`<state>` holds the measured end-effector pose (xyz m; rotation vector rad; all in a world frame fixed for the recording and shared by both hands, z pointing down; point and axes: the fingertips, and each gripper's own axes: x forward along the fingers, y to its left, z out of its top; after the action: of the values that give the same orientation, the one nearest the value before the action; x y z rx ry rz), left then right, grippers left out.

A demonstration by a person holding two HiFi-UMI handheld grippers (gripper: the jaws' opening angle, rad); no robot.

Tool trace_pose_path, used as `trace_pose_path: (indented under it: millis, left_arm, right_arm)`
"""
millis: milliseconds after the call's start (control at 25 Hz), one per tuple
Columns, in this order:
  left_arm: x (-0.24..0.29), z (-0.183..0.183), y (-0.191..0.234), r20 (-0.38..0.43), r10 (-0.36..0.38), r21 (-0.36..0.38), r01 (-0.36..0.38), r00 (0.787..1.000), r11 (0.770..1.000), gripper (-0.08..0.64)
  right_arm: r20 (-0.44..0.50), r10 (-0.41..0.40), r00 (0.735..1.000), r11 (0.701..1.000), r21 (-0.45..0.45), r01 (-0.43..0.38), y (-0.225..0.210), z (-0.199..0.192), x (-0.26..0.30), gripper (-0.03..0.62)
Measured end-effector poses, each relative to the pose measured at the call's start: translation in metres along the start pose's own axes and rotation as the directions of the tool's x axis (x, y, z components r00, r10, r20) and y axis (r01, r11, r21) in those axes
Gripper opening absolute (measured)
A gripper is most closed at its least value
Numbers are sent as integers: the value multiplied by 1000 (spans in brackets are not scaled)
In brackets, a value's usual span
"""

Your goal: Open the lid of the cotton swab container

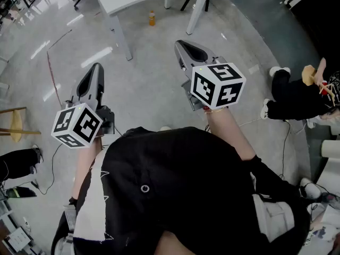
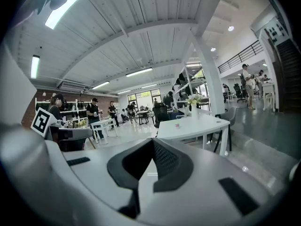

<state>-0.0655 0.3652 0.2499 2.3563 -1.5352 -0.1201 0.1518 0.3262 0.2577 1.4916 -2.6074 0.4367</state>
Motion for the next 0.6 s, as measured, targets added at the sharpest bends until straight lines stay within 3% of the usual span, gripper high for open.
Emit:
trace_pose_path:
  millis: [600]
  left_arm:
    - [30,-4,-10,2,13,5,-13,1000,1000,11]
  right_arm:
    - [12,41,999,998,56,-41,-29,5,12,5]
